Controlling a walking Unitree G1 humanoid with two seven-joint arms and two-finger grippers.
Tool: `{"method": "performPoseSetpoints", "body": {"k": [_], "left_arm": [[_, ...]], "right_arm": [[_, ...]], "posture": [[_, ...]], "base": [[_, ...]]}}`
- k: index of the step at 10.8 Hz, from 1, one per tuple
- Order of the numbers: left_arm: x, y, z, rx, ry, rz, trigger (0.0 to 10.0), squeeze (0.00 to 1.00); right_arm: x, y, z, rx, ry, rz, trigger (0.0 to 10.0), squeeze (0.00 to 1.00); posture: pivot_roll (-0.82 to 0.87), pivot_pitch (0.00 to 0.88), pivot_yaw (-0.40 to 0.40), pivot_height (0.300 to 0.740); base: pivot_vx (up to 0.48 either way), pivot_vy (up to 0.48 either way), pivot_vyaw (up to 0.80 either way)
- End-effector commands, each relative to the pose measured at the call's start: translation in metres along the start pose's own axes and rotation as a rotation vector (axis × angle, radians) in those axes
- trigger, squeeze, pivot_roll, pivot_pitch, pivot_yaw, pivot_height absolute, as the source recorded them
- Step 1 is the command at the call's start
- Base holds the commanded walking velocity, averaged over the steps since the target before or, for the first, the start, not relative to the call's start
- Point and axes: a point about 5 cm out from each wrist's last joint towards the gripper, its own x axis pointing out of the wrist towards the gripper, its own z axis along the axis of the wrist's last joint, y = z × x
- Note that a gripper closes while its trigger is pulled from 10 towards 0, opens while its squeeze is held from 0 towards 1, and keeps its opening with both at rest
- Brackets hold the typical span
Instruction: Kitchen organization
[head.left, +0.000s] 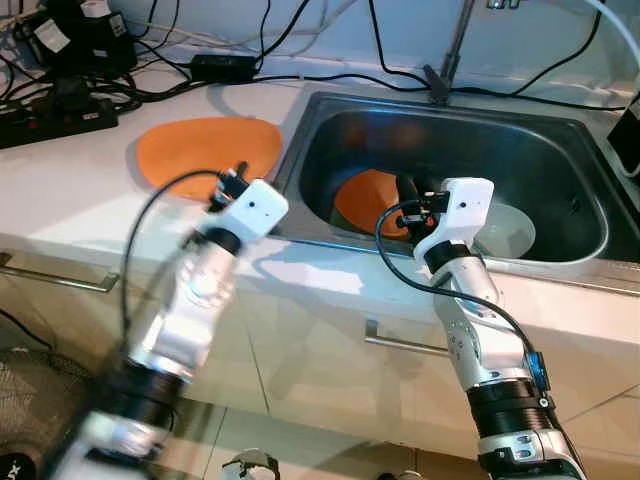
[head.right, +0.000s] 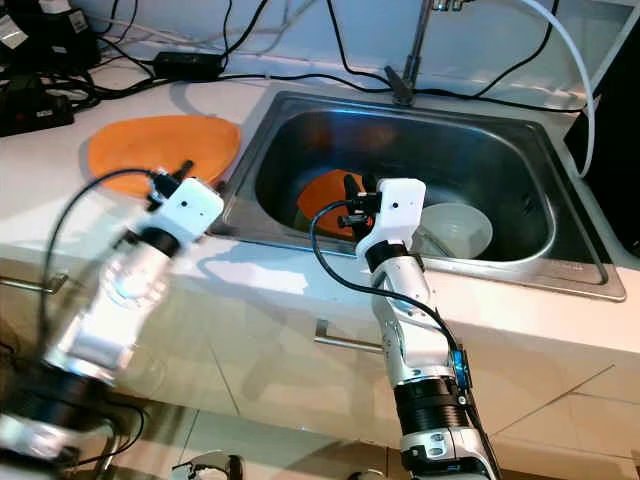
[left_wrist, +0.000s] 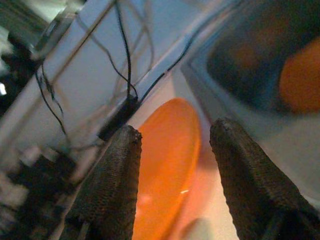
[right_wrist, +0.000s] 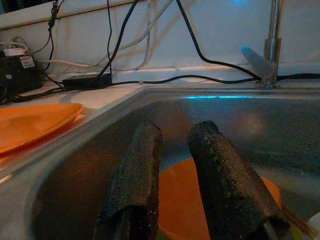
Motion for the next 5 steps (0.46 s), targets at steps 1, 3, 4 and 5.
{"method": "performPoseSetpoints", "body": {"k": [1,3,4,5], "left_arm": [[0.002,0.004,-0.001,0.098,0.019,-0.049,10.0,0.0],[-0.001,0.013,-0.003,0.189,0.031,-0.091,10.0,1.0],[-0.001,0.015,-0.003,0.196,0.037,-0.093,10.0,1.0],[-0.004,0.018,-0.001,0.207,0.044,-0.133,10.0,1.0]], "right_arm": [[0.005,-0.002,0.003,-0.002,-0.001,-0.009,10.0,0.0],[0.006,-0.004,0.003,-0.002,0.0,-0.023,10.0,0.0],[0.006,-0.005,0.003,-0.002,0.0,-0.024,10.0,0.0],[0.006,-0.004,0.002,-0.005,0.007,-0.02,10.0,0.0]], "posture": [[0.11,0.0,0.002,0.74],[0.12,0.009,0.001,0.74],[0.12,0.012,0.0,0.74],[0.13,0.023,-0.005,0.74]], "base": [[0.0,0.0,0.0],[0.0,0.0,0.0],[0.0,0.0,0.0],[0.0,0.0,0.0]]}}
